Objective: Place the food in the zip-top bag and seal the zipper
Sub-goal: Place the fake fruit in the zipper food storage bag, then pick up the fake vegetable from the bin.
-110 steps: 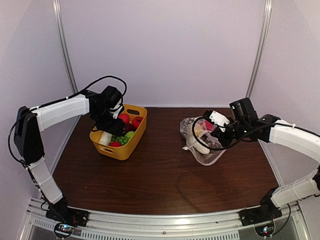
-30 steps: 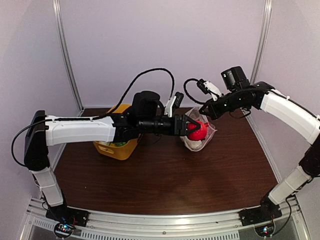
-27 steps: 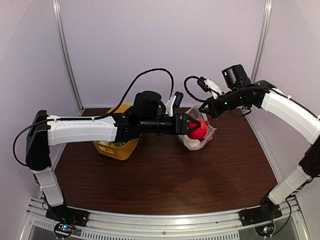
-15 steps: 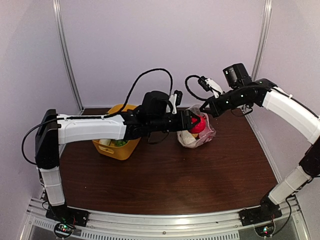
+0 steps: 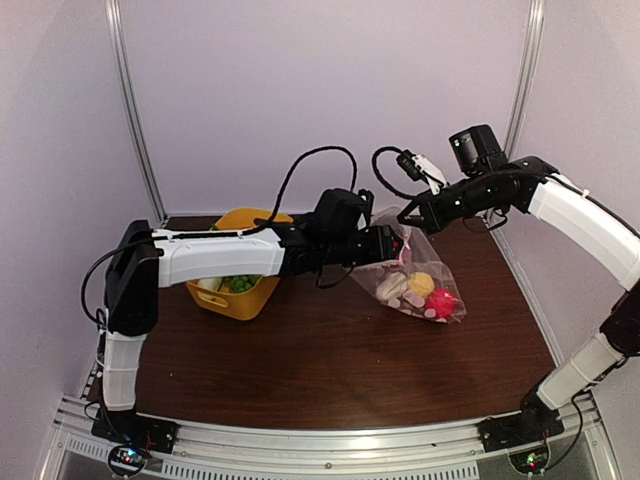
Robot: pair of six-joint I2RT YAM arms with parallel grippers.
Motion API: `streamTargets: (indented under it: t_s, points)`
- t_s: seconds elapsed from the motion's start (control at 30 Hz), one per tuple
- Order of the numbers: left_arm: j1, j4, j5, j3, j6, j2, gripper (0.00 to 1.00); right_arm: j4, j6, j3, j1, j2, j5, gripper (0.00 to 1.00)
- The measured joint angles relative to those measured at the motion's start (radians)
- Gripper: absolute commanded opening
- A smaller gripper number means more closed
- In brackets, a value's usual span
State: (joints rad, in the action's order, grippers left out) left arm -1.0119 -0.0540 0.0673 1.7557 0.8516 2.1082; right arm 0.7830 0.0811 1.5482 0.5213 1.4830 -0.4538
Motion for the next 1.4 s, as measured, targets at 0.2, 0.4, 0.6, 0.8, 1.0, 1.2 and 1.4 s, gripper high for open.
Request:
streamTargets:
  t_s: [0.2, 0.4, 0.6, 0.8, 1.0, 1.2, 1.4]
  points:
    - [0.000, -0.029, -0.028, 0.097, -0.013, 0.066, 0.67, -0.001, -0.003, 0.000, 0.000, -0.001, -0.016, 0.00]
    - [0.000, -0.076, -0.083, 0.134, -0.031, 0.071, 0.76, -0.001, -0.003, 0.000, -0.001, -0.004, -0.017, 0.00]
    - [0.003, -0.085, -0.113, 0.137, -0.055, 0.068, 0.79, -0.002, -0.002, 0.000, -0.002, -0.004, -0.016, 0.00]
    - [0.003, -0.048, -0.142, 0.091, -0.082, 0.034, 0.77, -0.005, -0.002, -0.003, -0.011, -0.006, -0.016, 0.00]
    - [0.003, -0.026, -0.179, 0.000, -0.096, -0.082, 0.73, -0.034, 0.006, -0.051, -0.037, -0.042, -0.009, 0.00]
    - [-0.022, 0.025, -0.187, -0.095, -0.130, -0.230, 0.72, -0.081, 0.032, -0.137, -0.058, -0.071, 0.010, 0.00]
    - [-0.038, -0.079, -0.089, -0.215, -0.253, -0.357, 0.75, -0.135, 0.067, -0.261, -0.070, -0.110, 0.013, 0.00]
